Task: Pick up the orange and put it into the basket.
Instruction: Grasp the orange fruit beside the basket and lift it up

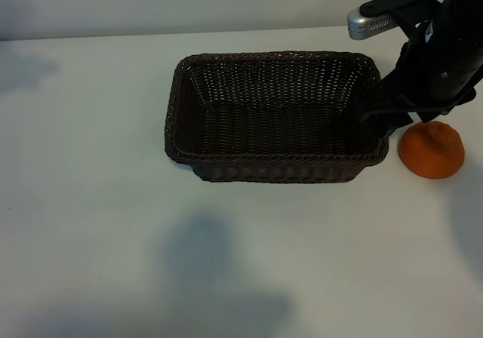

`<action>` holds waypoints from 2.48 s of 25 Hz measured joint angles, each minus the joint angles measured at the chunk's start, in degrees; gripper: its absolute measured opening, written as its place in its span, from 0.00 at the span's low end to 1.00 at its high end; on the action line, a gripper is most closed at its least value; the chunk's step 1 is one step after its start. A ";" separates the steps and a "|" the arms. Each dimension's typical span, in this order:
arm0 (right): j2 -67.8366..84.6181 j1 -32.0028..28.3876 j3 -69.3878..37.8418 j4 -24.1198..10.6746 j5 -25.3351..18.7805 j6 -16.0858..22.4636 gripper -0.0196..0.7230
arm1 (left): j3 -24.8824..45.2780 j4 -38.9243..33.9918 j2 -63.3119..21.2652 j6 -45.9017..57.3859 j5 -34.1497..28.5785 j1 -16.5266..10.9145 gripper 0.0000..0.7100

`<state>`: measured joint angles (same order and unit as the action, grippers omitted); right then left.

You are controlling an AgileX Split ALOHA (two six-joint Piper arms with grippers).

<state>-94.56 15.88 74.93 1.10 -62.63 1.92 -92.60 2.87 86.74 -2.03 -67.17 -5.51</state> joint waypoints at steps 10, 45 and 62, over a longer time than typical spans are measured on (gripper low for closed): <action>0.00 0.00 0.00 0.00 -0.11 -0.11 0.76 | 9.63 -1.71 -17.94 -0.41 0.19 0.00 0.84; 0.00 0.00 0.00 0.00 -0.18 -1.33 0.76 | 57.42 -1.92 -82.62 4.08 0.92 0.00 0.84; 0.00 0.00 0.00 0.00 0.67 -1.33 0.76 | 63.94 -1.92 -82.87 3.97 4.55 0.00 0.84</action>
<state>-94.56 15.88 74.93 1.10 -61.96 0.58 -28.66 0.95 3.87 1.94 -62.61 -5.51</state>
